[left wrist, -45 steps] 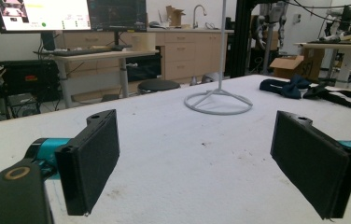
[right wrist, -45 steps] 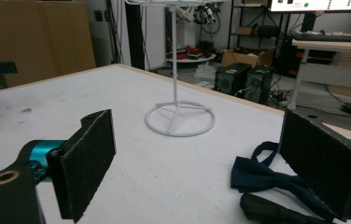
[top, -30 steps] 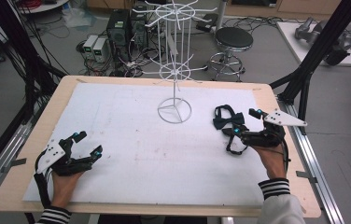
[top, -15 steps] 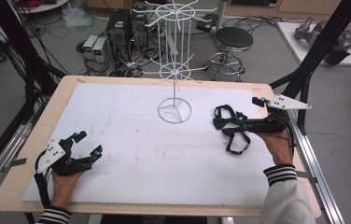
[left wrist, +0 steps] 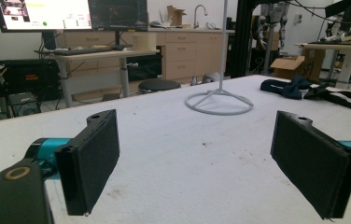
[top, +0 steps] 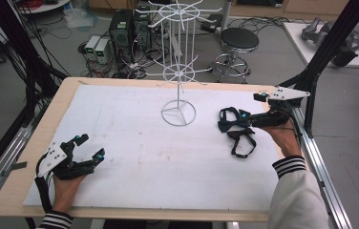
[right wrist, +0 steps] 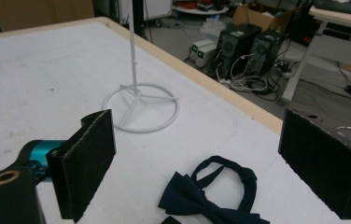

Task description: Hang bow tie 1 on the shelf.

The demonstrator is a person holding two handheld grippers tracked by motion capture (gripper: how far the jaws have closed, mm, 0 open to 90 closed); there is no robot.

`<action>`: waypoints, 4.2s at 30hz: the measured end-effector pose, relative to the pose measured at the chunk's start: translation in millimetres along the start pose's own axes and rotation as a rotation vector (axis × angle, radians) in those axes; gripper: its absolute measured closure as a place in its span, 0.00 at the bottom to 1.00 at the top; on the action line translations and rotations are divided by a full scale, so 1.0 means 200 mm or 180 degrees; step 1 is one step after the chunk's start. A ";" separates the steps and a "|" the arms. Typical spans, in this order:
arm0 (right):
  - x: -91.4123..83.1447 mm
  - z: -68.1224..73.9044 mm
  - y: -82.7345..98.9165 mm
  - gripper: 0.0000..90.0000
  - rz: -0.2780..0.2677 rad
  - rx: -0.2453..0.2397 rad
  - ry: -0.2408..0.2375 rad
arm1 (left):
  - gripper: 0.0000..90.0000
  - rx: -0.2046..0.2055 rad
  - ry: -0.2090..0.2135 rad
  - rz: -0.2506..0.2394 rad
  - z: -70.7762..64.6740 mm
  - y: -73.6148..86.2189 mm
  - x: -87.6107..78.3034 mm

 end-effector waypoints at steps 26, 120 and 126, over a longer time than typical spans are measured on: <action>0.17 -0.24 -0.04 0.12 0.0533 -0.0004 -0.0193 | 0.18 0.0016 0.0003 0.0004 0.00 0.00 0.00; 0.56 -0.16 0.39 0.51 0.2777 -0.1205 -0.0731 | 0.18 0.0015 -0.0006 0.0014 0.00 0.00 0.00; 0.56 -0.16 0.40 0.58 0.2819 -0.1282 -0.0745 | 0.18 0.0017 -0.0008 0.0015 0.00 0.00 0.00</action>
Point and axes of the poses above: each handheld gripper's, and its own axes: x roughly forward along the jaws, y roughly out of its underside, z roughly to its left, the point moved 6 cm from there along x, roughly forward along the jaws, and after that the axes turned 2 degrees about x, right-handed, at the moved point
